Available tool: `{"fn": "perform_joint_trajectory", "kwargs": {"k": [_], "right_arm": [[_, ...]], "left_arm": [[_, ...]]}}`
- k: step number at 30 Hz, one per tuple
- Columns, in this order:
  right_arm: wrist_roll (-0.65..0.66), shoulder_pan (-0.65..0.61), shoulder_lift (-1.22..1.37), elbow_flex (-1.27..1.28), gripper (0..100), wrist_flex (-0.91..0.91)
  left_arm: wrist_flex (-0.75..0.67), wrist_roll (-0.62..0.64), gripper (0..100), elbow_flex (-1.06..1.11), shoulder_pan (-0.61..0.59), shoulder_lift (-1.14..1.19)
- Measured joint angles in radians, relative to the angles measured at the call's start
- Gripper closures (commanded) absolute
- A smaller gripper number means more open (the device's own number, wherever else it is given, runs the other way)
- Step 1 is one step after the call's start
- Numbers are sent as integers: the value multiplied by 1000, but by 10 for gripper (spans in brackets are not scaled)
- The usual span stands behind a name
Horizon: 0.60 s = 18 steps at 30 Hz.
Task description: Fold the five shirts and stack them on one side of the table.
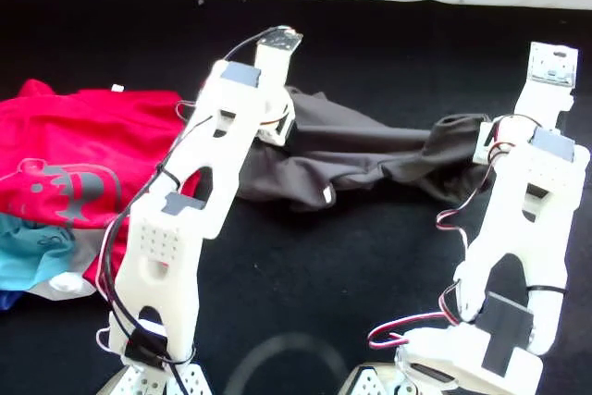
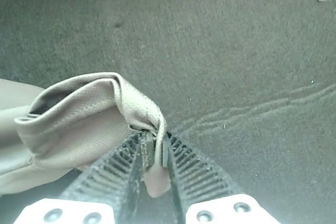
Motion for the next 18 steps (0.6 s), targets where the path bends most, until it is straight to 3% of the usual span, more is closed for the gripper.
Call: {"fn": "perform_joint_trajectory", "kwargs": {"k": [10,18], "right_arm": [[0,15,-101,12,992,-6],[0,51,-140,21,992,-34]], "left_arm": [[17,0,776,-485,-9,167],[316,-2,775,-806,43,167]]}}
